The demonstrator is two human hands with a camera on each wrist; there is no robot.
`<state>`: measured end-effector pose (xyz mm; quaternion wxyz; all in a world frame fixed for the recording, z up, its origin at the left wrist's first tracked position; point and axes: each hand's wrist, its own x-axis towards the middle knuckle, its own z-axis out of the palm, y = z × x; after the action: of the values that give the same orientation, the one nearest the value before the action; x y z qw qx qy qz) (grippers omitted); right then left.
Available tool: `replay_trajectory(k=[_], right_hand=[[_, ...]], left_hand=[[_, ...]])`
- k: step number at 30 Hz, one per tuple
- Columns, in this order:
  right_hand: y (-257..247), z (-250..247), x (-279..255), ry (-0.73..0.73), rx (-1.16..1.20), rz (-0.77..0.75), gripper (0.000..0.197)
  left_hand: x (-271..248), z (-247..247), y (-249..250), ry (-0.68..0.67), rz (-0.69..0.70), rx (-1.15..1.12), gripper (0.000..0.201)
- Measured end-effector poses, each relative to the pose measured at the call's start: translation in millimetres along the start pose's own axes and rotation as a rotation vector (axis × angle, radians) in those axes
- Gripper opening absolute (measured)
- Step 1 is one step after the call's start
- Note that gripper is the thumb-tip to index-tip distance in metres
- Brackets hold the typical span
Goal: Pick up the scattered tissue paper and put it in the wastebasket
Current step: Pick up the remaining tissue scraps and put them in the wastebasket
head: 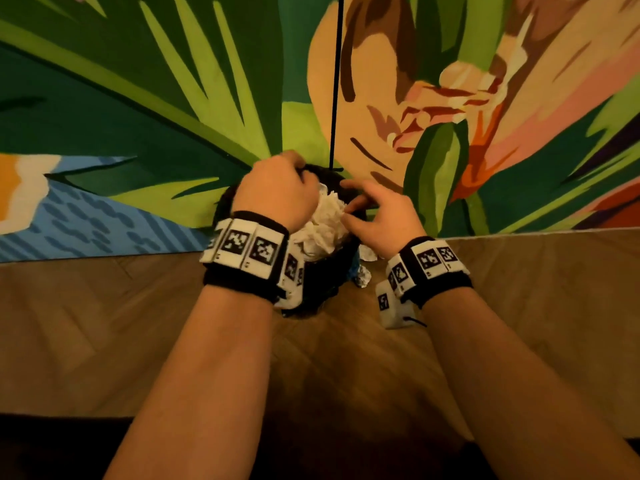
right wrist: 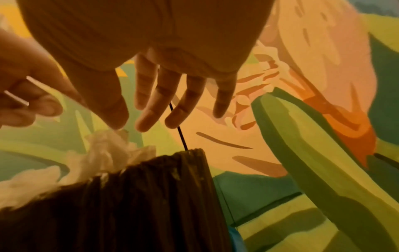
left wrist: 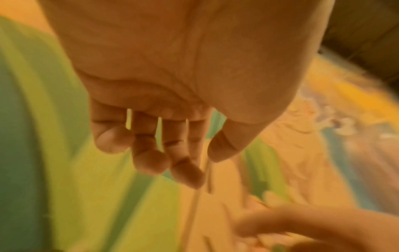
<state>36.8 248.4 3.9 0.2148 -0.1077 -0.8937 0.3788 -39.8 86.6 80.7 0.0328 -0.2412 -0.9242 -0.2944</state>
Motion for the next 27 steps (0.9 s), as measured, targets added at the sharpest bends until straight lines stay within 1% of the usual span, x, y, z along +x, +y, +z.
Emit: replay_trajectory(k=[3,5,7,9,10,11,12,14,16,17,19,20,22,23,25,27], right_hand=[[13,-3,0,0.092,0.124,0.036,0.034],[28,-12,2,0.165,0.211,0.101,0.033],[53,-23,3,0.233,0.187,0.202,0.029],[88,-30,-3,0.270,0.077,0.365,0.023],[108,-30,-9,0.264,0.025,0.453,0.024],[128,-27,-18,0.229,-0.028,0.535,0.025],[147,-22,-28,0.162,-0.081,0.602,0.026],[182,-6,-52,-0.006,-0.150,0.719,0.027],[204,11,-74,-0.147,-0.182,0.816,0.030],[211,19,-83,-0.207,-0.215,0.827,0.034],[221,29,-92,-0.318,-0.258,0.783,0.048],[223,33,-93,-0.355,-0.256,0.765,0.056],[226,38,-87,-0.396,-0.238,0.754,0.074],[228,40,-81,-0.424,-0.245,0.743,0.075],[235,44,-66,-0.520,-0.319,0.683,0.069],[242,48,-53,-0.653,-0.393,0.595,0.071]], left_hand=[[-12,26,35,-0.006,0.120,-0.069,0.027],[-22,50,57,-0.064,0.199,-0.139,0.024],[-33,78,71,-0.167,0.247,-0.178,0.024],[-40,108,76,-0.300,0.281,-0.146,0.015],[-43,124,75,-0.372,0.300,-0.099,0.013],[-44,142,70,-0.458,0.302,-0.044,0.015],[-46,160,62,-0.551,0.267,0.014,0.018],[-47,198,39,-0.719,0.134,0.110,0.024],[-48,235,12,-0.814,-0.013,0.166,0.033],[-50,250,0,-0.837,-0.074,0.178,0.038],[-53,278,-16,-0.843,-0.170,0.147,0.050],[-53,288,-21,-0.821,-0.198,0.114,0.055],[-50,306,-26,-0.748,-0.208,0.053,0.057],[-47,312,-27,-0.712,-0.196,0.036,0.058],[-37,324,-30,-0.656,-0.157,0.025,0.063],[-26,336,-35,-0.661,-0.136,0.024,0.070]])
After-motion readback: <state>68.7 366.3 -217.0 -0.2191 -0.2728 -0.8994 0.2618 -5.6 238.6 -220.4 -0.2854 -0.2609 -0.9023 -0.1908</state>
